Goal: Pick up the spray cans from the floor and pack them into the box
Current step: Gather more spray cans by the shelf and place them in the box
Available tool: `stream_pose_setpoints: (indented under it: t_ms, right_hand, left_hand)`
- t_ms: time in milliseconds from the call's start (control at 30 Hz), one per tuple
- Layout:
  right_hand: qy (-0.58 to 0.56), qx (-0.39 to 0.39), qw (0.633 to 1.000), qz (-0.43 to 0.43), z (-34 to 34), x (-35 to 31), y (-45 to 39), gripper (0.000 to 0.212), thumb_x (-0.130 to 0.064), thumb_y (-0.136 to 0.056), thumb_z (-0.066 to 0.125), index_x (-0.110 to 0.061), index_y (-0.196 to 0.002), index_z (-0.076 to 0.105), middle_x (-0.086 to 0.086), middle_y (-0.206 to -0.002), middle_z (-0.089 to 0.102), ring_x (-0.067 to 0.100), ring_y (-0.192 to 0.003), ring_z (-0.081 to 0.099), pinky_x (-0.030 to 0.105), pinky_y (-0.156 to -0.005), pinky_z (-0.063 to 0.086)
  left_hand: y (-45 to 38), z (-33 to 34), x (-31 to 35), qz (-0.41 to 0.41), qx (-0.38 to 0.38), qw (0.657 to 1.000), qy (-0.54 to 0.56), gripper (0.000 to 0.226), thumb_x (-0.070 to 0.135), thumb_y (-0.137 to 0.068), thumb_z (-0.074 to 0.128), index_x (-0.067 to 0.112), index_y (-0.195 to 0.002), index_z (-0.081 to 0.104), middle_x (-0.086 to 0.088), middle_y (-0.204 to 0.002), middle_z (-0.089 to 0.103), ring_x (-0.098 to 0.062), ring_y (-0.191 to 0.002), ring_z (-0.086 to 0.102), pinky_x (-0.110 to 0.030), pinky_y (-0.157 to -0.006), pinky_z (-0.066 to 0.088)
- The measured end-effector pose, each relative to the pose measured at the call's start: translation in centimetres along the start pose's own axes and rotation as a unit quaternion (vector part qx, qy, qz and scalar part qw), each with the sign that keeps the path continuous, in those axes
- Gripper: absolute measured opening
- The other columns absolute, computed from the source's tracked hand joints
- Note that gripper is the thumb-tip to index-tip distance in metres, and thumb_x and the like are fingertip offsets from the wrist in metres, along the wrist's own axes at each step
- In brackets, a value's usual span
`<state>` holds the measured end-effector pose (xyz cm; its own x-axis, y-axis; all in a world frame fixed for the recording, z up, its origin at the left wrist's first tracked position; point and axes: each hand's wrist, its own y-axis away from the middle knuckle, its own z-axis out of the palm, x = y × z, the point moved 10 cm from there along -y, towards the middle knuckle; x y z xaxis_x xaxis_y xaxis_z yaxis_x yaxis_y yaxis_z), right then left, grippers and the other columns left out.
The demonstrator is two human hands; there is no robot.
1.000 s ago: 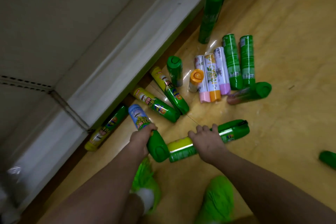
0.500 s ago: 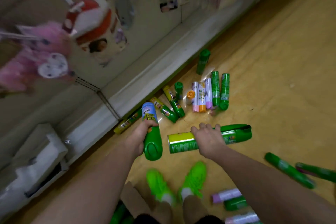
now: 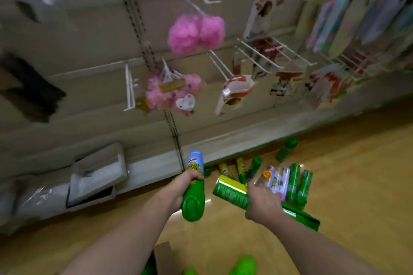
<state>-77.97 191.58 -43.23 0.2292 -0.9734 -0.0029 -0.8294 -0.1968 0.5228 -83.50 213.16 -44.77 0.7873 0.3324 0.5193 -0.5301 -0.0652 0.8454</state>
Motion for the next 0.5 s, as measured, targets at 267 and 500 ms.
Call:
stream_pose_setpoints:
  t_ms: [267,500]
  right_hand:
    - [-0.027,-0.016,0.990,-0.138,-3.9,-13.0,-1.4,0.063,-0.038,-0.063,0.080,-0.022,-0.112,0.043,0.002,-0.115,0.059,0.027,-0.109,0.061,0.043,-0.088,0.052]
    - [0.017,-0.041,0.948,-0.315,-5.0,-25.9,0.4,0.066,-0.040,-0.059,0.082,-0.019,-0.112,0.047,0.004,-0.110,0.064,0.023,-0.101,0.063,0.034,-0.079,0.056]
  left_hand:
    - [7.1,-11.1,1.0,0.072,0.104,0.983,0.133,0.025,0.015,-0.084,0.062,0.000,-0.103,0.057,-0.015,-0.067,0.058,-0.026,-0.052,0.056,-0.026,-0.049,0.049]
    - [14.5,-19.3,-3.7,0.122,0.236,0.925,0.271,0.022,0.014,-0.082,0.063,0.001,-0.099,0.059,-0.015,-0.068,0.059,-0.026,-0.053,0.057,-0.026,-0.049,0.049]
